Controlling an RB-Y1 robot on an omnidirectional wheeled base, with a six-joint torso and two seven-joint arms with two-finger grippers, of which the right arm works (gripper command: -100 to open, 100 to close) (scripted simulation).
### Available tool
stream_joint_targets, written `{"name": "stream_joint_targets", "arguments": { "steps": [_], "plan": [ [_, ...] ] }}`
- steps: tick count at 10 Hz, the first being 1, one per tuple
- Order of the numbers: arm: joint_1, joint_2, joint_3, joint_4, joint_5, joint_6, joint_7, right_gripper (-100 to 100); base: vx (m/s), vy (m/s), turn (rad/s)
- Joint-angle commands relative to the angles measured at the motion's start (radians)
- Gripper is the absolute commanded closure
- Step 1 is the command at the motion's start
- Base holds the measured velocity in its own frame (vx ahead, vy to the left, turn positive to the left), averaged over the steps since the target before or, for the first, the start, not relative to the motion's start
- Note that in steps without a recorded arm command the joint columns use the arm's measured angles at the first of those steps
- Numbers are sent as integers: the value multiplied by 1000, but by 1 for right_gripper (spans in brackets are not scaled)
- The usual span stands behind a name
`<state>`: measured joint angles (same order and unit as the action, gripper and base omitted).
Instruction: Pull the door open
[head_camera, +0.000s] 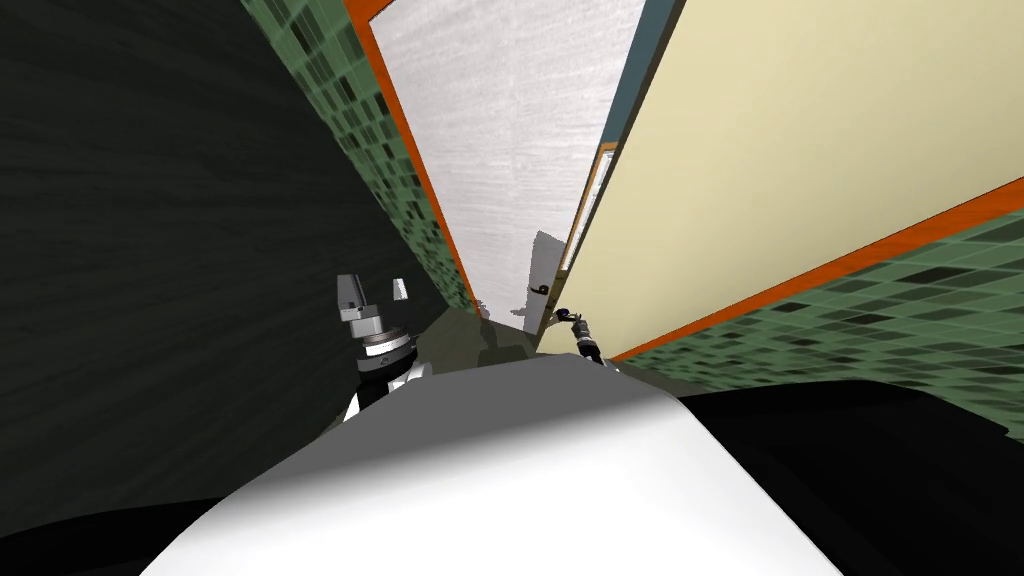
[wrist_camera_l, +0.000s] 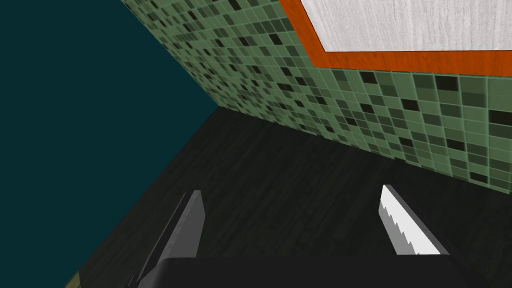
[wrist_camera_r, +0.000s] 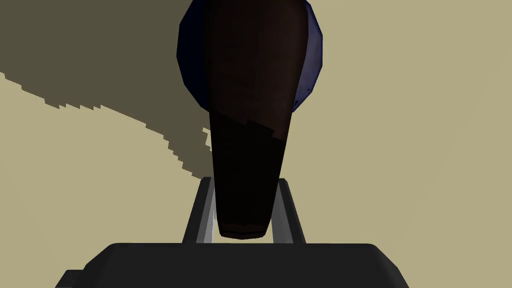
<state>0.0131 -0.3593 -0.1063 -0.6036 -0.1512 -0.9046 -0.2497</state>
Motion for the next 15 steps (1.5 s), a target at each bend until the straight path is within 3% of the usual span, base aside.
{"name": "stream_joint_targets", "arguments": {
  "steps": [1, 7, 8, 9, 15],
  "plan": [
    [7, 1, 23, 5, 13, -19, -17, 100, -168, 3, 67],
    [42, -33, 94, -8, 53, -75, -89, 100, -206, -37, 96],
    [42, -39, 76, -9, 44, -61, -77, 100, -107, -26, 5],
    [62, -51, 92, -5, 51, -92, -97, 100, -152, -39, 142],
    [109, -80, 130, -3, 70, -167, -142, 100, -171, -42, 117]
  ]
}}
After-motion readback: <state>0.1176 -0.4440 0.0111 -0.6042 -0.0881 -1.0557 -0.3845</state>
